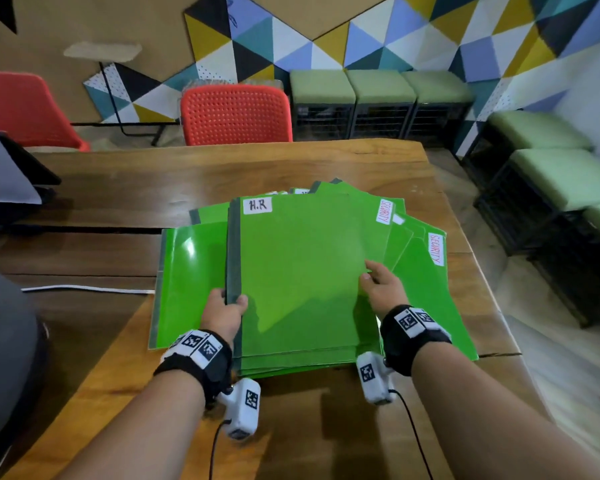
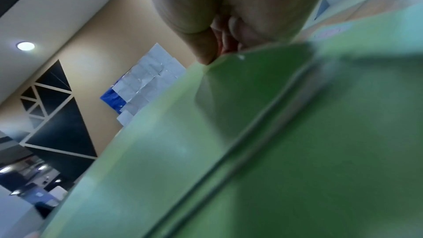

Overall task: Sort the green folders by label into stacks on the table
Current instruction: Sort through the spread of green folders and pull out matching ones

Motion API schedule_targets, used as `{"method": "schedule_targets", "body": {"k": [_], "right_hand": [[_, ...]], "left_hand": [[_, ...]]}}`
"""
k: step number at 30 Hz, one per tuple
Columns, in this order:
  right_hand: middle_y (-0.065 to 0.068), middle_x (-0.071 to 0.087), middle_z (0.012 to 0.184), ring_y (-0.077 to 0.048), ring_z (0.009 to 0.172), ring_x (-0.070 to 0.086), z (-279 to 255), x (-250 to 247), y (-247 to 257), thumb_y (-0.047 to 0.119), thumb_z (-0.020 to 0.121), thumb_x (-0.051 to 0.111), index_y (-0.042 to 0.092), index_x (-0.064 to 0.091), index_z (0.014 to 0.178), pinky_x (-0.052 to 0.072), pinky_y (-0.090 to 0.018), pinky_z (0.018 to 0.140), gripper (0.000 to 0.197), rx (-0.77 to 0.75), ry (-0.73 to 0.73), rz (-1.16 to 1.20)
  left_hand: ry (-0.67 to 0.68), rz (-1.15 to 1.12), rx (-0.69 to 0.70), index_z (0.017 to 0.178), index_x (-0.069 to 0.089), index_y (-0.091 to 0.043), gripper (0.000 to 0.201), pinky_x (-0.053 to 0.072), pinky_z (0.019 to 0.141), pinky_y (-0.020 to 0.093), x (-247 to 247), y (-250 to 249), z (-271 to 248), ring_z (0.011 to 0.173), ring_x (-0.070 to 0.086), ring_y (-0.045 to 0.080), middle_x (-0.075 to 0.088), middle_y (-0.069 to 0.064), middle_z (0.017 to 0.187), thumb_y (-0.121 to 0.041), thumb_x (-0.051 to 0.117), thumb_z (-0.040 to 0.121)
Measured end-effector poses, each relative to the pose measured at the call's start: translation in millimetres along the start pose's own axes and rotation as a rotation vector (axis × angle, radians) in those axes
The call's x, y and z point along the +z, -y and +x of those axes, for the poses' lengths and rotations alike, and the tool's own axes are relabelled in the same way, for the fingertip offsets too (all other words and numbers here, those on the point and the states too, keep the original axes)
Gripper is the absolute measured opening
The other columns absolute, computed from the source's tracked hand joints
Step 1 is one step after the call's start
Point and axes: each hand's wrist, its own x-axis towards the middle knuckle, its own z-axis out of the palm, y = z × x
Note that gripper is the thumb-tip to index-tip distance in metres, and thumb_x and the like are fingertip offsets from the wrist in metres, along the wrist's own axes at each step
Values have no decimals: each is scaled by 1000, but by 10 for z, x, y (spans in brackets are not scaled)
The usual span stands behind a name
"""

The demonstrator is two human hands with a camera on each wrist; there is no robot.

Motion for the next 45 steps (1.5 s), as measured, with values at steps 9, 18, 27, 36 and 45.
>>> {"method": "schedule_targets", "body": {"k": [9,18,27,36,45], "right_hand": [[-18,62,124,-30,102,62,599,-146,-141,17,94,54,-1,59,121,50,-31,78,33,323,-108,-425],[-16,59,130,-31,117,58,1001,127,-121,35,89,61,4,54,129,46,-32,85,52,488,-67,-145],[-16,51,130,-24,94,51,922,-173,263,-3,89,47,11,34,141,48,-35,77,56,194,-329,13],[-12,53,135,-25,99,61,569,-741,629,-12,84,37,17,37,144,49,-28,63,67,11,-351,26],[-13,45,143,-9,56,50,134,34,142,-5,91,50,27,26,150,47,-17,45,71,46,99,-59]], "left_hand": [[-194,271,-119,120,55,2,32,46,73,38,-215,199,502,81,54,33,58,17,94,-9,56,90],[-151,261,-128,120,48,-8,28,44,76,38,-185,449,616,84,54,31,56,13,96,-14,55,94],[-200,268,-94,103,52,-6,11,41,69,35,-280,348,512,77,52,31,54,13,80,-6,54,92],[-282,303,-127,95,51,-2,6,37,62,33,-758,371,427,68,49,31,53,20,78,0,51,89],[-104,269,-116,117,53,-1,26,40,79,37,-572,365,283,89,56,35,58,22,98,-18,48,97]]}}
